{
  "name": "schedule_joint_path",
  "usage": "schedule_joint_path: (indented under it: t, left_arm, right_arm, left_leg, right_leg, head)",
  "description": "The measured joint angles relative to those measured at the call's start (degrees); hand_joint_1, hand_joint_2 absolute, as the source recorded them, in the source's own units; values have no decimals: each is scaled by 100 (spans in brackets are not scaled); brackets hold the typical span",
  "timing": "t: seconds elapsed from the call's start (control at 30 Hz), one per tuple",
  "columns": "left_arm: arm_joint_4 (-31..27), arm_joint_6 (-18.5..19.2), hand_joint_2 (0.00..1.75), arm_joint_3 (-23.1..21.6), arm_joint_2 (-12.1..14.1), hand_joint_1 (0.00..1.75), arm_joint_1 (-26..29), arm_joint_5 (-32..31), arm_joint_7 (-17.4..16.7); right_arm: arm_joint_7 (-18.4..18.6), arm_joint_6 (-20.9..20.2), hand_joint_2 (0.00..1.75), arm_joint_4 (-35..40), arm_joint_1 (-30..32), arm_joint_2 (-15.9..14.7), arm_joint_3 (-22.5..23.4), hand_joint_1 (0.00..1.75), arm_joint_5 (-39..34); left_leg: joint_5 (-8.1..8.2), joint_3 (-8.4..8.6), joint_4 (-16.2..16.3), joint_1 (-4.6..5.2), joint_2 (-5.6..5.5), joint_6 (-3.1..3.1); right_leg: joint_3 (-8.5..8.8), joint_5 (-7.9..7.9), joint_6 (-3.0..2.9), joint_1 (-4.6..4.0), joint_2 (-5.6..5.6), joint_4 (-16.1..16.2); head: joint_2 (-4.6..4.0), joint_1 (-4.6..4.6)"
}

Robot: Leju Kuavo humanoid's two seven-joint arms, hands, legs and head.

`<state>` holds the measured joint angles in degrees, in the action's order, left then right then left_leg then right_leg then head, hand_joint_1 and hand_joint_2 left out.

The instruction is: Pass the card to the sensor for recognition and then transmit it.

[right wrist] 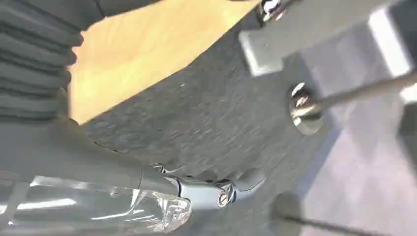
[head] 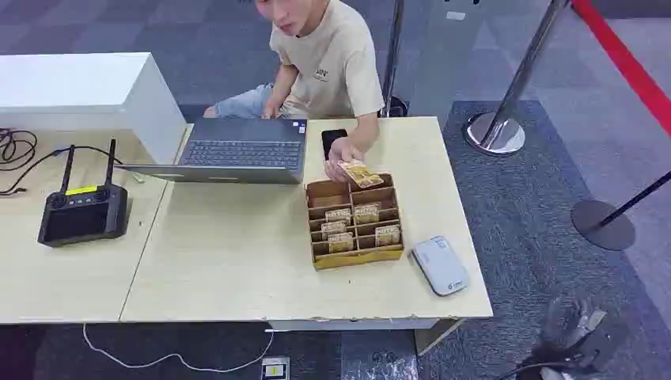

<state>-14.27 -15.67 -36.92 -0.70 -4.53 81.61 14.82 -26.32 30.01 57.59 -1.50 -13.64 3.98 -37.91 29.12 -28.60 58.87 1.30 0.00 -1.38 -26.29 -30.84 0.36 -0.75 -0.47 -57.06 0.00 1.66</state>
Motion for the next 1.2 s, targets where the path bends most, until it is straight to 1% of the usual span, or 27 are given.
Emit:
schedule_joint_path:
  t: [0.13,0.17,0.47,0.93,0.97,1.2]
  left_arm:
    - [2,-17,0,-20,0,0,-19,4,0]
    - [4,-22,0,-35,2,0,-28,7,0]
    - [7,-48,0,-138,4,0,-80,20,-6]
    - [9,-68,0,-293,13,0,-143,15,-72]
    - [9,-70,0,-304,15,0,-151,13,-74]
    - [9,-81,0,-400,39,0,-183,-4,-133]
  right_arm:
    - [240,88,175,553,-86,7,-31,0,688]
    - [300,98,0,681,-114,7,-46,0,854]
    - [881,284,0,1729,-470,13,-426,0,2400]
    - [1714,518,0,2920,-1079,7,-1466,0,4863]
    - [1767,533,175,3000,-1129,2,-1561,0,5051]
    - [2153,638,175,3421,-1439,-20,-2094,0,6386]
  left_leg:
    - [0,0,0,0,0,0]
    - [0,0,0,0,-1,0]
    - [-1,0,0,-1,-1,0]
    - [-1,-3,0,-1,-2,1]
    - [-1,-3,0,-1,-1,1]
    - [-1,-4,0,-1,-5,1]
  right_leg:
    - [0,0,0,0,0,-1]
    - [0,0,0,0,0,-1]
    - [0,0,-1,-1,0,-3]
    - [-2,-1,-1,-1,-2,-4]
    - [-2,-1,-1,-1,-2,-4]
    - [-3,-1,-1,-1,-6,-4]
  head:
    - [0,-2]
    - [0,0]
    - [0,-2]
    - [0,-2]
    - [0,-2]
    - [0,-2]
